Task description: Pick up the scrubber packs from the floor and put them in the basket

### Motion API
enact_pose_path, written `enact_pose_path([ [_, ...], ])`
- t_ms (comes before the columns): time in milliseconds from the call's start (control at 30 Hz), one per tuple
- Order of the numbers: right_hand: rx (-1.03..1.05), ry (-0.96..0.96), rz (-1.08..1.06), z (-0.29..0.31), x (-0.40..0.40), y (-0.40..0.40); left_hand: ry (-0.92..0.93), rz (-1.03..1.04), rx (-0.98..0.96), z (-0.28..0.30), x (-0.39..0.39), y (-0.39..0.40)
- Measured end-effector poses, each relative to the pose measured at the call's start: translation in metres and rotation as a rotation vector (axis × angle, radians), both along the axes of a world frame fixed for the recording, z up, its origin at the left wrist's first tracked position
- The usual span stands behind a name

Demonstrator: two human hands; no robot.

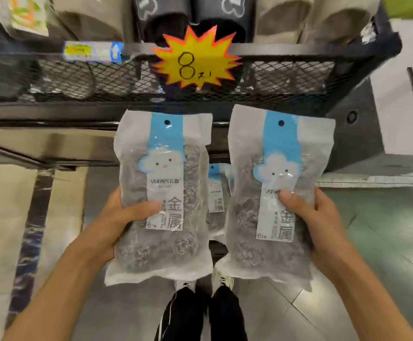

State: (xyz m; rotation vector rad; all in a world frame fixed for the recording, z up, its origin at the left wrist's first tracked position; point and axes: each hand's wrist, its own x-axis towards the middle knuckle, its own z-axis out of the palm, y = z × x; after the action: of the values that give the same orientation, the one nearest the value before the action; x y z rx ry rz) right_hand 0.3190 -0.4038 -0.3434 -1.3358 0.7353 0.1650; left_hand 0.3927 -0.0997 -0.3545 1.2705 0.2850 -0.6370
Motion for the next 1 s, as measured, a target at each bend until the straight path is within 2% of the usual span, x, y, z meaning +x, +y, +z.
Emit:
enact_pose_path([
  [200,-0.028,0.007,0.095,-0.091,0.023,0.027,0.000,0.075,0.002,-0.087,0.004,0.021],
  [500,-0.163,0.032,0.155,-0.167,0.041,0.052,0.093,0.098,-0.030,-0.157,0.009,0.045],
  [633,-0.261,0.131,0.213,-0.217,0.060,0.058,0.184,0.071,-0.042,-0.189,0.013,0.049],
  [700,-0.440,0.220,0.339,-0.242,0.070,0.062,0.243,0.060,-0.045,-0.200,0.014,0.049],
  [800,-0.887,0.303,0.538,-0.267,0.075,0.065,0.255,0.043,-0.025,-0.214,0.015,0.050],
  [933,-1.251,0.220,0.644,-0.281,0.072,0.064,0.260,0.044,-0.015,-0.222,0.015,0.053],
  [1000,-1.361,0.168,0.695,-0.285,0.068,0.063,0.261,0.039,-0.013,-0.222,0.014,0.054],
])
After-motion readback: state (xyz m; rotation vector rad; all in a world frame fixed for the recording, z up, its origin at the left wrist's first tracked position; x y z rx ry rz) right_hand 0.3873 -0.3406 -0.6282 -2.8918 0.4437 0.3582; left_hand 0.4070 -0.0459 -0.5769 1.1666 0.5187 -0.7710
